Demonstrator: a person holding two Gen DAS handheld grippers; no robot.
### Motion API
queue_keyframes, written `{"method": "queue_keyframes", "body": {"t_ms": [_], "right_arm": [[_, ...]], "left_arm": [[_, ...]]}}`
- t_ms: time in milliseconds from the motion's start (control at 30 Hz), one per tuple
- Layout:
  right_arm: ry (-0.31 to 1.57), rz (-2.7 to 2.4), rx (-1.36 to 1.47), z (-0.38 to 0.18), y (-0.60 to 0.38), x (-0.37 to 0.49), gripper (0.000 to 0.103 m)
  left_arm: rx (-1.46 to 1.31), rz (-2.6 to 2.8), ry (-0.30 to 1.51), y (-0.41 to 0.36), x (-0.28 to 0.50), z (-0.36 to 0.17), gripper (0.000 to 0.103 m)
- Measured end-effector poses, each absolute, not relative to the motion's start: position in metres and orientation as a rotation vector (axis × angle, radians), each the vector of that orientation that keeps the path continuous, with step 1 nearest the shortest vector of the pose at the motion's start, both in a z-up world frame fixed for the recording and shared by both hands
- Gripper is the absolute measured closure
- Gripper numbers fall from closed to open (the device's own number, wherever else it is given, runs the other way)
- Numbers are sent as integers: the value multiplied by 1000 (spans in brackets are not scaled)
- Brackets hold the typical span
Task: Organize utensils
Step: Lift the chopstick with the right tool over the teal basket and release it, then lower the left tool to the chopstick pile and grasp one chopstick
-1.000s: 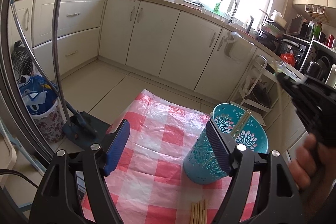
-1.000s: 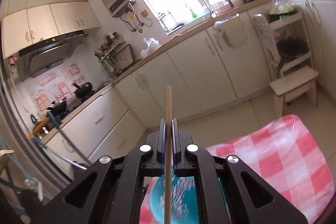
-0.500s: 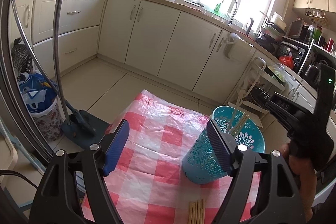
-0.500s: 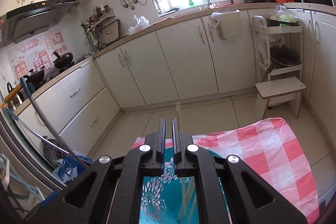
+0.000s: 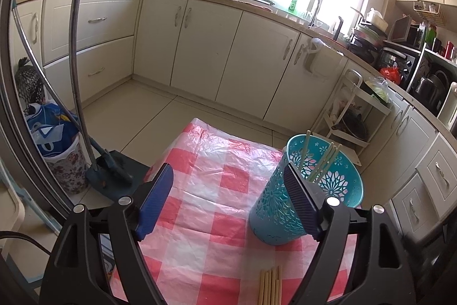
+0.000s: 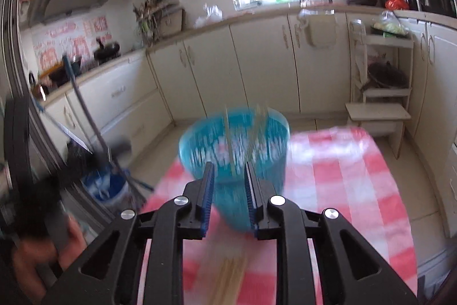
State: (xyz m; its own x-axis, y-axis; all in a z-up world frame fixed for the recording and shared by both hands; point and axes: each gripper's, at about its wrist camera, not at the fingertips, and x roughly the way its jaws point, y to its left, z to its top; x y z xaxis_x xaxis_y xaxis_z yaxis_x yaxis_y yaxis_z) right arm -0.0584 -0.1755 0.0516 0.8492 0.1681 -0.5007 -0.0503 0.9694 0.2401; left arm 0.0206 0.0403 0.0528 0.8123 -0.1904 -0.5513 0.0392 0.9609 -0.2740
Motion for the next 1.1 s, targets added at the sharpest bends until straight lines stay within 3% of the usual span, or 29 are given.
{"method": "queue_keyframes", "body": {"t_ms": [200, 400, 767, 1100], "right_arm": [[804, 141, 266, -27, -175, -62, 83], [910, 174, 226, -54, -167, -67, 83], [964, 167, 142, -73, -151, -72, 84], [954, 146, 89, -75, -153, -65, 93]], "left_arm": [[-189, -127, 643, 28, 18, 41, 25], [-120, -129, 683, 19, 17, 25, 25], [4, -188, 808, 4, 5, -17, 24], [149, -261, 949, -17, -8, -64, 24]]}}
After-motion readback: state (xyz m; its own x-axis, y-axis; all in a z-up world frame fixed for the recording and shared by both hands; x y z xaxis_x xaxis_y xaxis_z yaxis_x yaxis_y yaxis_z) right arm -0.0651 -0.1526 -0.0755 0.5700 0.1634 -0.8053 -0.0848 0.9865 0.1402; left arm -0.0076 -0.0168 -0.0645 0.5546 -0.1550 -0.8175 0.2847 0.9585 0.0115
